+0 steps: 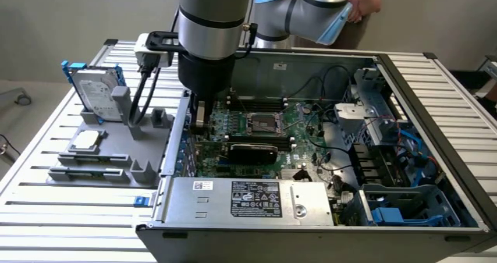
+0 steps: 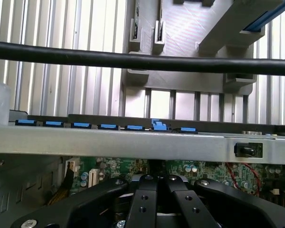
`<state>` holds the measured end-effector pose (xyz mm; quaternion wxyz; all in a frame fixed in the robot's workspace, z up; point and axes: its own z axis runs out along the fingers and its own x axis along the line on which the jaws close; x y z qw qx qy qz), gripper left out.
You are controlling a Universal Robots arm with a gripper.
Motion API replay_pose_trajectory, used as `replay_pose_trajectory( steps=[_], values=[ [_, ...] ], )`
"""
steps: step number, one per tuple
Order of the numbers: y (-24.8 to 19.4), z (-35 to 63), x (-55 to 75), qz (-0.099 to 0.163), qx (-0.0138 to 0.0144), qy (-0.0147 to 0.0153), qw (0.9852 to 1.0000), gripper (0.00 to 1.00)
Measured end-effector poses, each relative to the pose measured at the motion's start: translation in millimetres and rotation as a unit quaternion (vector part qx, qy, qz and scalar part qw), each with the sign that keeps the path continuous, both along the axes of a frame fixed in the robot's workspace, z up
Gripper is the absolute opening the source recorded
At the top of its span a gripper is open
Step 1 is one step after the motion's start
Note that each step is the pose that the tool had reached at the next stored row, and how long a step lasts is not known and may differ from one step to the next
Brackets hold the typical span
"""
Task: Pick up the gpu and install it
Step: 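Insert the gpu into the slot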
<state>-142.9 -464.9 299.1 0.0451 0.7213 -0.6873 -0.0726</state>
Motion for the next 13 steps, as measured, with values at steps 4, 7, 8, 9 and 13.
replay_pose_trajectory(
  steps=[4,7,8,9,13],
  values=[
    [0.0,-0.3,0.4,0.0,-0.0024,0.0001,1.0,0.11],
    [-0.1,-0.5,1.3,0.0,-0.0028,0.0001,1.0,0.11],
    [0.0,-0.4,1.8,0.0,-0.0028,0.0001,1.0,0.11],
    [0.0,0.0,2.1,0.0,-0.0029,0.0003,1.0,0.11],
    [0.0,6.4,2.7,0.0,-0.0027,0.0022,1.0,0.11]
  ],
)
